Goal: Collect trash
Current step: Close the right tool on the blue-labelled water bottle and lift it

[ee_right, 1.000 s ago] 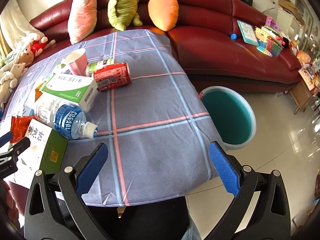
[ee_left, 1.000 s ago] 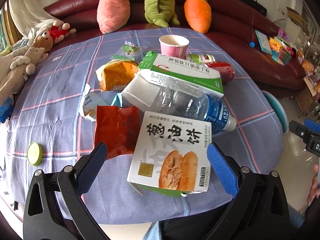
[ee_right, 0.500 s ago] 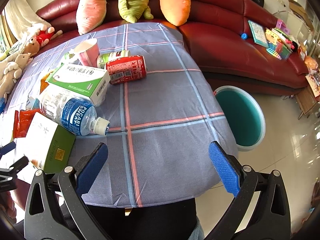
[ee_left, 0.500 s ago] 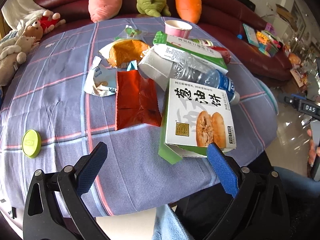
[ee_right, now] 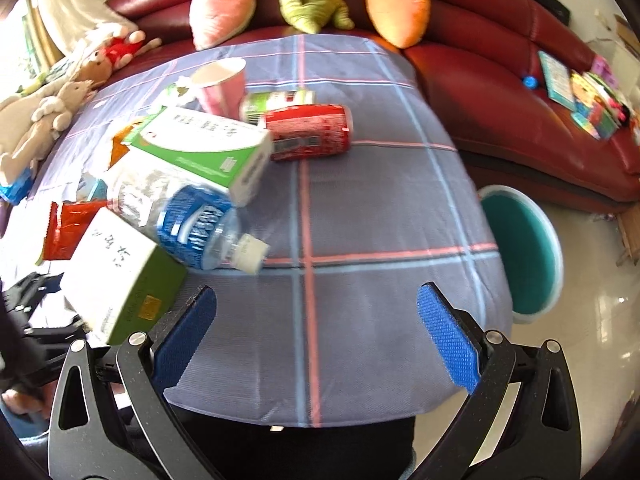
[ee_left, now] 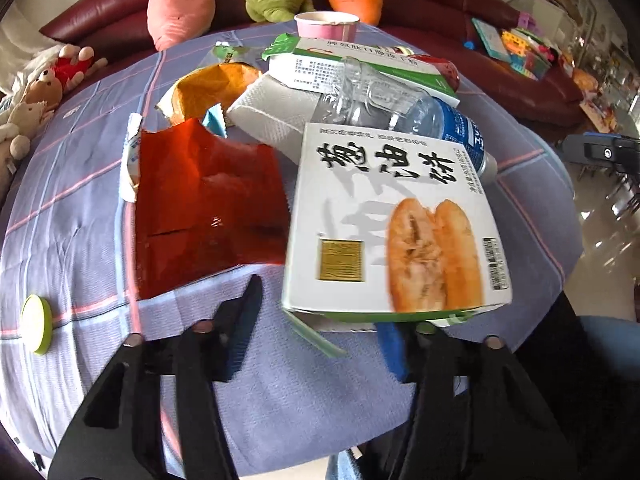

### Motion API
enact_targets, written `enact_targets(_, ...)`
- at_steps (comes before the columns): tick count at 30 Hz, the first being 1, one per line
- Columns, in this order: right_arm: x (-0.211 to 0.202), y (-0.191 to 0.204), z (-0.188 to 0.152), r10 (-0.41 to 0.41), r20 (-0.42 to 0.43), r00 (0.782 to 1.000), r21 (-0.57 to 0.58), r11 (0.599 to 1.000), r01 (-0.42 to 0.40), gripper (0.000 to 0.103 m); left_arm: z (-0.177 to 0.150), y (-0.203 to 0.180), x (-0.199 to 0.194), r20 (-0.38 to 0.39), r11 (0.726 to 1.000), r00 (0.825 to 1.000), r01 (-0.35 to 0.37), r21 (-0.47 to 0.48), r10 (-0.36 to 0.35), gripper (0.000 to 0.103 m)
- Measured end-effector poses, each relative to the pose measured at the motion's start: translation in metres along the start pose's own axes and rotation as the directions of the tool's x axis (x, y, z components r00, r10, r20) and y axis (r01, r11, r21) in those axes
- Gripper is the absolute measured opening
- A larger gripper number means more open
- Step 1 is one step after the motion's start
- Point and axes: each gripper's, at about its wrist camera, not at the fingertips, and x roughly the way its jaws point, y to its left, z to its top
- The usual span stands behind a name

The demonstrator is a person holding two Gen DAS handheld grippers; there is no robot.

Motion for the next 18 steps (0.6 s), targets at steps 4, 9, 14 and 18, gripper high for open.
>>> enact_targets(4,0.007,0.014,0.009,0.047,-0.021,0.999,-0.053,0.997,-0.048,0.09,-0.002,0.009,0.001,0.009,0.999,1.0,0.018,-0.035,-0.018,0.003)
enact_targets(9,0.03,0.033,0.025,0.102,-0.077,0.992,-0.143,0.983,-0.113,0.072,-0.011,0.033,-0.008,-0.004,0.999,1.0,0.003,-0.05,-0.003,0.003)
enact_targets(14,0.049,0.061,0.039,0.184,-0.161,0.97,-0.224,0.95,-0.218,0.06,-0.019,0.055,-0.014,-0.01,0.999,1.0,-0.007,-0.048,0.006,0.006)
enact_targets(18,0.054,0.092,0.049,0.219,-0.216,0.951,-0.331,0.9,-0.283,0.061,-0.016,0.063,-0.007,-0.018,0.997,1.0,0.022,-0.07,-0.023,0.024)
